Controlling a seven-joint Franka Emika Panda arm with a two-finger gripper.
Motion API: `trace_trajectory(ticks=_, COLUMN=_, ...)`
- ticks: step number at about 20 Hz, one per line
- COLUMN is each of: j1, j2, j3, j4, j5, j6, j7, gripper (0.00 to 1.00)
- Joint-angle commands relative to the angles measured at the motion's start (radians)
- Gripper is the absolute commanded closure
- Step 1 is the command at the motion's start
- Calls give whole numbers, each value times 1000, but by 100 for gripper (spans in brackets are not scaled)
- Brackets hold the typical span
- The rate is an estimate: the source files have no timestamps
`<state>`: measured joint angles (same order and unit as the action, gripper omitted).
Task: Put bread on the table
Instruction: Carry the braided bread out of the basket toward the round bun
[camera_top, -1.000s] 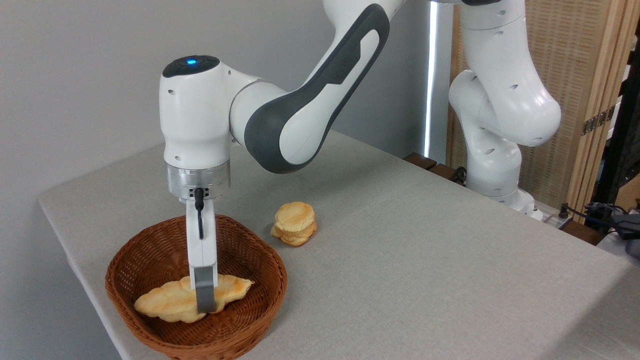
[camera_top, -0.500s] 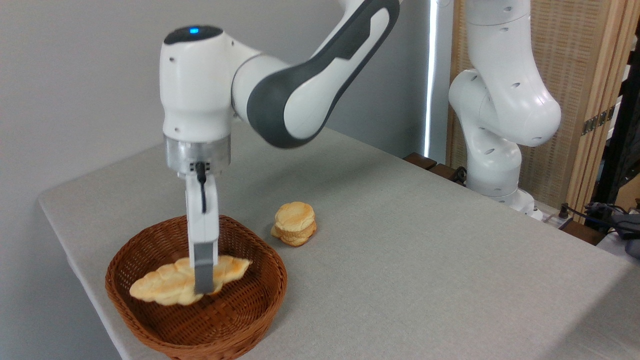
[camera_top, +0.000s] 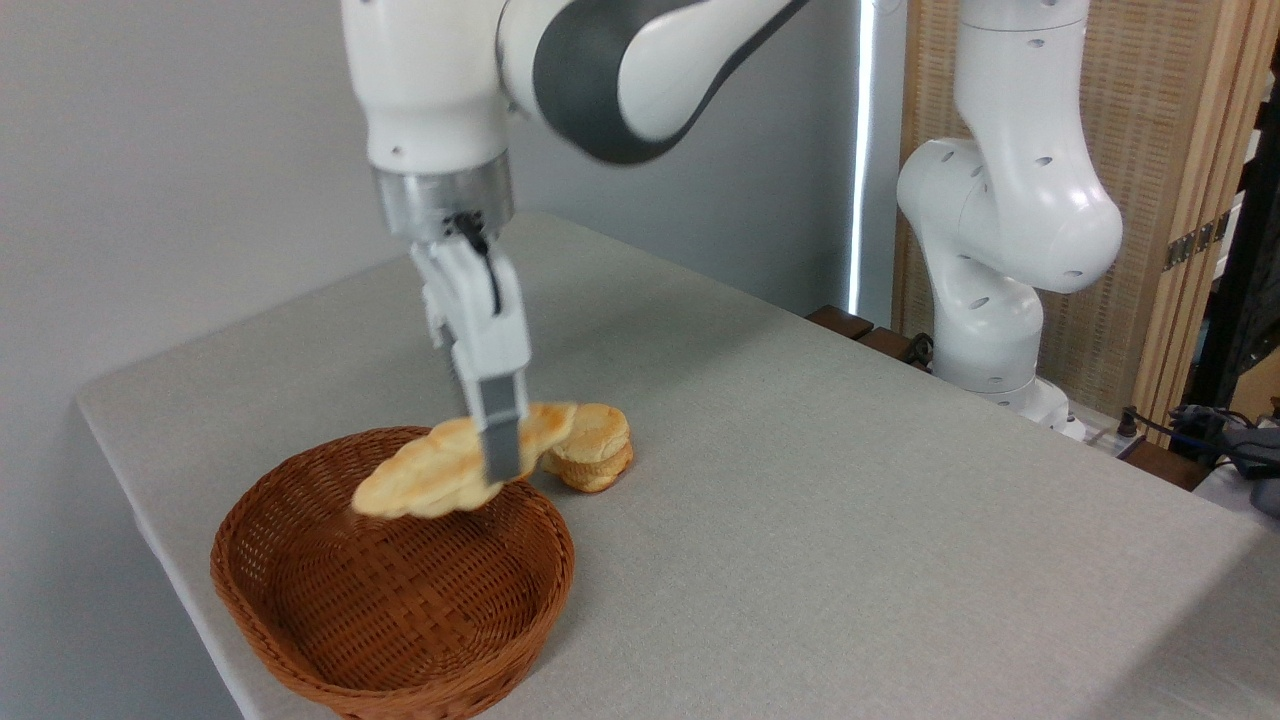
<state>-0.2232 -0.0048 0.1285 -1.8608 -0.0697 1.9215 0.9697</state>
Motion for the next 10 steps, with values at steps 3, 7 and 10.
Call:
trace_trajectory(ticks=3, j1=1, j2=-127, j3=22, j4=-98, j5=-4, j6=-127, j7=-16, gripper=29)
trace_trajectory(ticks=7, j1=1, j2=-187, j3=22, j4=-173, j5=-1, j6=-137, j7=-6, gripper=28)
trace_trajectory(ticks=10, j1=1, j2=-233, j3=22, j4=-228, j5=5, j6=-137, j7=1, gripper=28)
